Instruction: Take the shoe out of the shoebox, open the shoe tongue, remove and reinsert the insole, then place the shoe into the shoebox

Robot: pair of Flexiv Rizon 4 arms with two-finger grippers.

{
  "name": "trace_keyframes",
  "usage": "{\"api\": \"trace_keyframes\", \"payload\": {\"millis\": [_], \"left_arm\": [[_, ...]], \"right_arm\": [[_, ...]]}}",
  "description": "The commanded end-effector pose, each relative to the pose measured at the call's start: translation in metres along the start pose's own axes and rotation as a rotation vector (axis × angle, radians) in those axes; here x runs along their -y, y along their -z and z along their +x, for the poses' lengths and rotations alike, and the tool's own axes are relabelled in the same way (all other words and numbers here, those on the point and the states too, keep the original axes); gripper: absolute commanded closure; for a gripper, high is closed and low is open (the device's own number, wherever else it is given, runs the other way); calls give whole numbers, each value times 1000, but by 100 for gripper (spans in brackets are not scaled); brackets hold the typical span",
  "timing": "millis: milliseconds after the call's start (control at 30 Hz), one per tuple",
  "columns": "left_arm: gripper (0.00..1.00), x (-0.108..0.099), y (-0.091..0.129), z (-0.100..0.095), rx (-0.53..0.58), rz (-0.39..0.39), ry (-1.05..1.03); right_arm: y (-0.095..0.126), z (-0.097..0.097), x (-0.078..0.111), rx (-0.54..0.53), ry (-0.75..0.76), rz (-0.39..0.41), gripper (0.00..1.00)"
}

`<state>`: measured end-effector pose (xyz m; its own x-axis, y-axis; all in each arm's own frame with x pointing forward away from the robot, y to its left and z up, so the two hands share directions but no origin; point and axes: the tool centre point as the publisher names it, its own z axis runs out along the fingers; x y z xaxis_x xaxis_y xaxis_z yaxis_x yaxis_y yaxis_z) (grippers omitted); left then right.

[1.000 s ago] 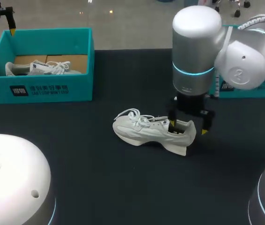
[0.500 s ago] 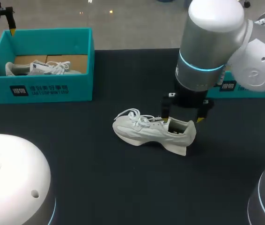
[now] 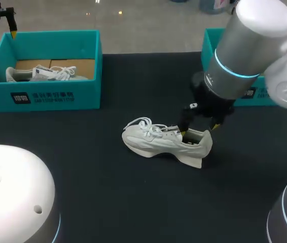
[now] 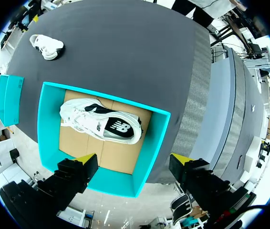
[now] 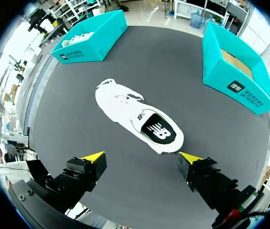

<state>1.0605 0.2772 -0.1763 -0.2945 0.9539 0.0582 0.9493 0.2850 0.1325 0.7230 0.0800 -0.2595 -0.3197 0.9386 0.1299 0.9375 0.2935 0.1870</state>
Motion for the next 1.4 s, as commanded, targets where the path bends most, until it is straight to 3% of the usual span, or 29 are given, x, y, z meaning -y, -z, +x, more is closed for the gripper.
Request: {"api": "trace_keyframes", "payload": {"millis": [33, 200, 233, 300, 1000, 1067, 1133, 1200, 1300, 1367, 1400], "left_arm": [[0, 1, 0, 0, -2, -2, 0], [0, 1, 0, 0, -2, -2, 0], [0, 1, 0, 0, -2, -2, 0], [0, 1, 0, 0, -2, -2, 0], [0, 1, 0, 0, -2, -2, 0], [0, 1, 0, 0, -2, -2, 0], [0, 1, 0, 0, -2, -2, 0], [0, 1, 0, 0, -2, -2, 0], [0, 1, 0, 0, -2, -2, 0], [0, 1, 0, 0, -2, -2, 0], [0, 1, 0, 0, -2, -2, 0]], "right_arm": [[-4, -17, -18, -148, 172, -80, 0], [-4, -29, -41, -466, 584, -206, 0], [-2, -32, -44, -576, 633, -196, 0], [0, -38, -49, -658, 741, -152, 0], [0, -38, -49, -658, 741, -152, 0], [2, -42, -53, -635, 818, -329, 0], [2, -49, -57, -659, 861, -409, 0], [3, -53, -62, -649, 933, -423, 0], [-1, -62, -67, -760, 992, -492, 0], [-6, -68, -67, -736, 1022, -406, 0], [-6, -68, -67, -736, 1022, -406, 0]]}}
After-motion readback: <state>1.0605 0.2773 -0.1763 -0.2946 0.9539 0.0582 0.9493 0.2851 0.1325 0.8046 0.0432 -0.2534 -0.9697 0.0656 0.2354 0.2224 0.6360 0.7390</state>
